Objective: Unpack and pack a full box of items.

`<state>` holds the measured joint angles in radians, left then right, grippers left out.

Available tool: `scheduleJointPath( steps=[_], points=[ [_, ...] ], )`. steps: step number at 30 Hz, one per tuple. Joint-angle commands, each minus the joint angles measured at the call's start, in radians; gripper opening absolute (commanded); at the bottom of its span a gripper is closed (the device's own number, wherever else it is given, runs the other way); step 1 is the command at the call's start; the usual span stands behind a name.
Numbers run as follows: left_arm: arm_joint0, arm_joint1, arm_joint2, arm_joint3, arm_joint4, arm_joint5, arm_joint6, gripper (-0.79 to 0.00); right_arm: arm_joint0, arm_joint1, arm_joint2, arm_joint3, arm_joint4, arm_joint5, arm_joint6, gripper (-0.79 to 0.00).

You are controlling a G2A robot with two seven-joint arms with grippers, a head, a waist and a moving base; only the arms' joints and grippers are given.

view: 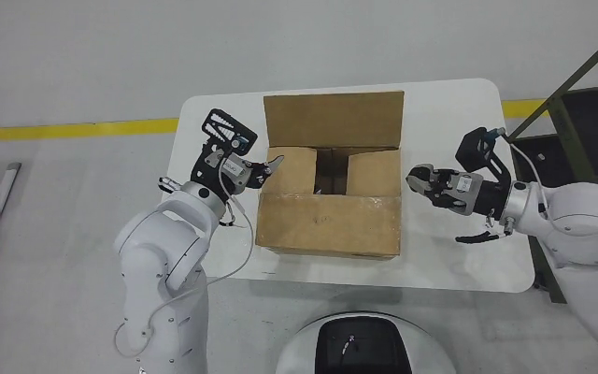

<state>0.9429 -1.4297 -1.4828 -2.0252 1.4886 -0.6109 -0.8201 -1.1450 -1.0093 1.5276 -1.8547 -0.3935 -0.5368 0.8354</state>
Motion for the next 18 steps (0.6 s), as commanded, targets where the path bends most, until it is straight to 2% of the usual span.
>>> scheduleJointPath(
  steps=[1,9,10,15,18],
  points=[
    [0.0,0.0,0.0,0.0,0.0,0.0,0.0,0.0,0.0,0.0,0.0,0.0,0.0,0.0,0.0,-0.785],
    [0.0,0.0,0.0,0.0,0.0,0.0,0.0,0.0,-0.007,0.003,-0.017,-0.003,-0.016,0.014,0.026,-0.785],
    [0.0,0.0,0.0,0.0,0.0,0.0,0.0,0.0,-0.004,0.003,-0.018,0.004,-0.01,0.026,0.032,-0.767],
    [0.0,0.0,0.0,0.0,0.0,0.0,0.0,0.0,0.014,0.009,-0.028,0.027,0.05,0.023,0.075,-0.526],
    [0.0,0.0,0.0,0.0,0.0,0.0,0.0,0.0,0.029,0.011,-0.044,0.048,0.083,0.001,0.096,-0.529]
  ],
)
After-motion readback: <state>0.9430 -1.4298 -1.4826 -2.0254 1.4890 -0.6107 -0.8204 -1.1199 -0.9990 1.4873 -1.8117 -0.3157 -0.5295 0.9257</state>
